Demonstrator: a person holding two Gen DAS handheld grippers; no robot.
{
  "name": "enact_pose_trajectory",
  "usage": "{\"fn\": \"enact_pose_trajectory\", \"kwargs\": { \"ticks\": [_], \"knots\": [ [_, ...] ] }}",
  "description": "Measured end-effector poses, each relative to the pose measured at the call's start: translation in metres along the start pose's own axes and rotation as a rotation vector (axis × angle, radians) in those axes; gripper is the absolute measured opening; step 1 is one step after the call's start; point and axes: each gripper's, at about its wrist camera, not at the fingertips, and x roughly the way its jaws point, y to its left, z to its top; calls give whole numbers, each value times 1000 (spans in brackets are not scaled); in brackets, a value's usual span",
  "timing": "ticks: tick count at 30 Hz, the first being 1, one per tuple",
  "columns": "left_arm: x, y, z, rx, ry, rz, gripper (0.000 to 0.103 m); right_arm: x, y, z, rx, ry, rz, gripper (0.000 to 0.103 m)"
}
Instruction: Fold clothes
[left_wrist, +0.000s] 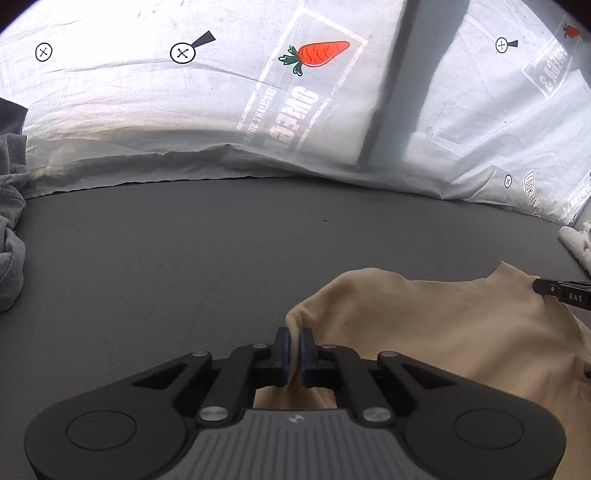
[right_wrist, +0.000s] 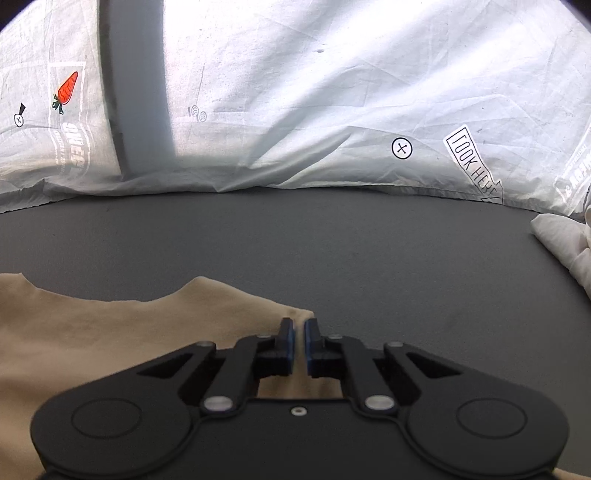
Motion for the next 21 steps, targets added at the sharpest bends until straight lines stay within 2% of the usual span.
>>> {"fn": "enact_pose_trajectory", "kwargs": {
  "ticks": [3, 6, 8, 10, 11, 12, 14, 17, 18, 21],
  "knots": [
    [2, 6, 1, -25, -11, 38, 6, 4, 6, 0, -32, -10, -23, 5],
    [7, 13, 5, -62, -8, 36, 6, 7, 12, 1, -81, -16, -50, 6],
    [6, 15, 8, -93, -4, 55, 11, 8, 13, 1, -78, -17, -62, 9],
    [-3, 18, 10, -143, -7, 78, 22, 3, 7, 1, -32, -16, -71, 37],
    [-12, 19, 9, -171, -22, 74, 23, 0, 4, 1, -4, -17, -74, 65],
    [-21, 19, 9, -198, -37, 70, 24, -7, -2, -1, 31, -26, -72, 77],
    [-47, 12, 1, -225, -57, 74, 24, -33, -19, -10, 108, -61, -54, 73],
    [-88, -9, -29, -215, -60, 74, 32, -76, -40, -42, 163, -98, -112, 76],
    [-101, -16, -41, -206, -55, 74, 36, -89, -44, -55, 163, -97, -125, 76],
    [-126, -39, -86, -136, 7, 75, 37, -130, -56, -99, 176, -84, -148, 75]
  ]
}}
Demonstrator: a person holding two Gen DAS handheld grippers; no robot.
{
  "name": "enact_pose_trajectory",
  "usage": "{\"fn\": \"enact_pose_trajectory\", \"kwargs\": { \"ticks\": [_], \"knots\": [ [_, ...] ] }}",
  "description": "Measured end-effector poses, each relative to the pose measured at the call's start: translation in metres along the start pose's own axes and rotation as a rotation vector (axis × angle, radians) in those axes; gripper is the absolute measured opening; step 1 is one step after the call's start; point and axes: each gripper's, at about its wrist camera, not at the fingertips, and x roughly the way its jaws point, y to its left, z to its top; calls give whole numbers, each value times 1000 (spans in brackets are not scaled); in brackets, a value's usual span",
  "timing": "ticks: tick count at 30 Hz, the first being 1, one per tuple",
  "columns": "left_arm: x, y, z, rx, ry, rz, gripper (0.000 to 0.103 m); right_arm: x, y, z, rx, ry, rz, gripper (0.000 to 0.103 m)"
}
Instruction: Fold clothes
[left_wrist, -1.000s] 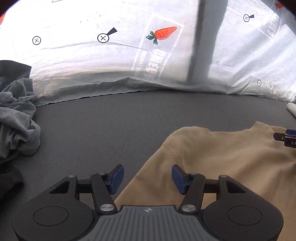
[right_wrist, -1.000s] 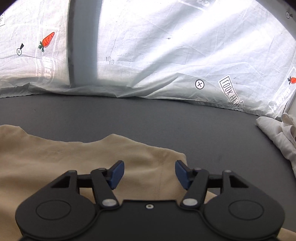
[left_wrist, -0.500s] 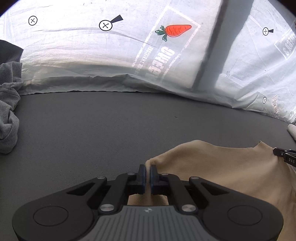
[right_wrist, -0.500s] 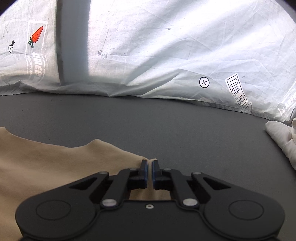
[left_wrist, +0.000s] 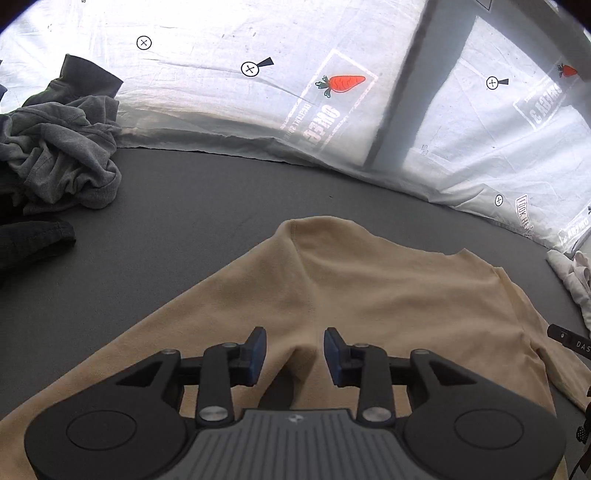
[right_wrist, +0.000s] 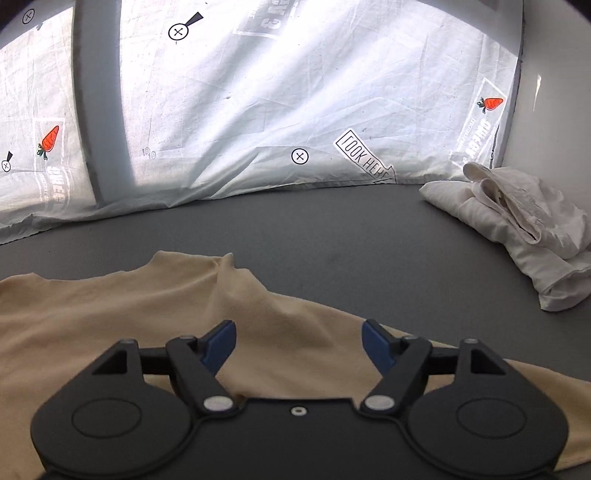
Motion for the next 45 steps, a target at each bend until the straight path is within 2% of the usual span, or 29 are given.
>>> {"fn": "enact_pose_trajectory", "kwargs": {
  "ticks": [3, 7, 11, 12, 13, 16, 18, 20, 21, 22, 27, 29, 30, 33, 38, 42, 45],
  "knots": [
    [-23, -11, -45, 48, 58, 6, 37, -35, -6, -38, 23, 32, 3, 74],
    [-45, -9, -94, 12, 114, 46, 37, -71, -11, -86, -22, 92, 9, 66],
    [-69, -5, -123, -24, 100, 87, 40, -94, -21, -112, -43, 129, 15, 67],
    [-75, -4, -127, -35, 96, 97, 44, -97, -22, -113, -49, 135, 17, 69],
    [-80, -2, -130, -44, 88, 115, 51, -99, -22, -113, -61, 140, 15, 71],
    [-96, 10, -138, -80, 56, 165, 52, -106, -16, -111, -79, 125, 10, 85],
    [-108, 23, -141, -117, 25, 196, 53, -112, -7, -109, -77, 91, 41, 103],
    [-122, 45, -141, -191, -20, 221, 66, -116, 6, -111, -98, 64, 76, 103],
    [-127, 52, -140, -215, -44, 232, 77, -116, 14, -113, -114, 65, 87, 103],
    [-134, 63, -140, -239, -74, 249, 80, -117, 22, -116, -131, 66, 98, 103],
    [-156, 116, -143, -324, -164, 405, 81, -112, 58, -135, -146, 79, 126, 103],
    [-159, 138, -144, -365, -171, 461, 81, -111, 64, -144, -122, 65, 125, 103],
    [-159, 145, -145, -375, -168, 466, 81, -112, 64, -148, -96, 56, 123, 103],
    [-157, 163, -146, -368, -152, 517, 81, -112, 61, -154, -30, 22, 101, 103],
    [-155, 190, -152, -377, -126, 543, 85, -112, 62, -157, -27, 1, 92, 103],
    [-151, 201, -158, -421, -115, 518, 86, -113, 62, -159, -29, -9, 90, 103],
    [-149, 200, -162, -412, -131, 506, 84, -113, 63, -160, -30, -13, 88, 103]
  ]
}}
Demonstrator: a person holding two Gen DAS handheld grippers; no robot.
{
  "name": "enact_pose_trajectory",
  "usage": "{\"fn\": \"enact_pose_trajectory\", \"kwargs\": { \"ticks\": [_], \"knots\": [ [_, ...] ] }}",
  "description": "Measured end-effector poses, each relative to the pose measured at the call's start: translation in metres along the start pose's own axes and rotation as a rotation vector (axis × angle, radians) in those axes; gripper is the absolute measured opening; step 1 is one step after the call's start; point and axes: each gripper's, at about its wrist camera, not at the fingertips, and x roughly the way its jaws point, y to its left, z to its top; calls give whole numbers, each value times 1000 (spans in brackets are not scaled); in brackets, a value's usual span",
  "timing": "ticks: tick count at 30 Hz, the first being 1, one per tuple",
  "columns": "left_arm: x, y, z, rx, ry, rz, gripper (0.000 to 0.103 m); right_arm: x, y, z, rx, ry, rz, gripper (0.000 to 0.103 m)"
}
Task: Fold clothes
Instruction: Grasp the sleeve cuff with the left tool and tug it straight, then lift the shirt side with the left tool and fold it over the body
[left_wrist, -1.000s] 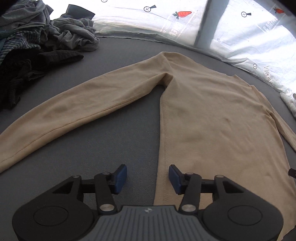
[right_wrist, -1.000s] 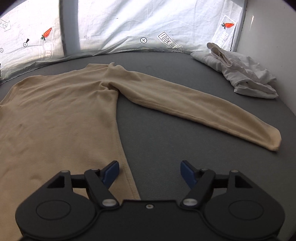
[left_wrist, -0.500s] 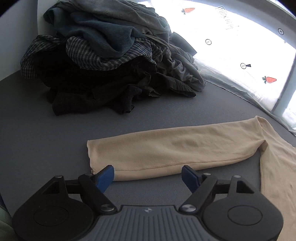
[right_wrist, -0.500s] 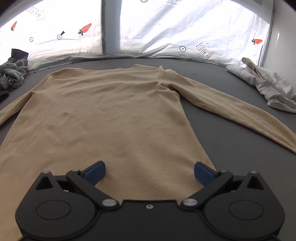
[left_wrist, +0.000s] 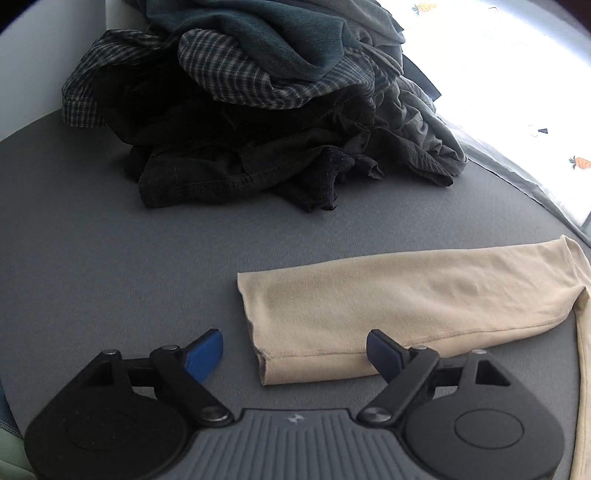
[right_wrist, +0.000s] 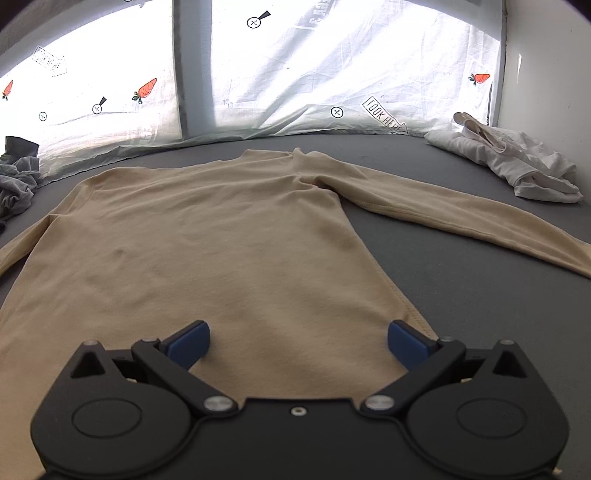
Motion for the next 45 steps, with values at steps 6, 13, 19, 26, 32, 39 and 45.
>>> {"fn": "enact_pose_trajectory", "kwargs": {
  "ticks": [6, 13, 19, 26, 32, 39, 45],
  "knots": [
    [-1, -9, 3, 20, 3, -71, 15, 0, 0, 0, -1, 0, -1, 103],
    [-8, -20, 10, -35, 3, -183, 11, 0, 0, -1, 0, 0, -2, 103],
    [-23, -54, 9, 40, 23, -325, 11, 0, 0, -1, 0, 0, -2, 103],
    [-58, -121, -1, 218, 58, -679, 11, 0, 0, -1, 2, 0, -3, 103],
    [-66, -160, -32, 398, 127, -750, 22, 0, 0, -1, 2, 0, -3, 103],
    [-54, -151, -34, 359, 159, -712, 40, 0, 0, -1, 2, 0, -3, 103],
    [-48, -136, -27, 306, 162, -624, 43, 3, 1, 6, -1, 45, -1, 103]
  ]
}}
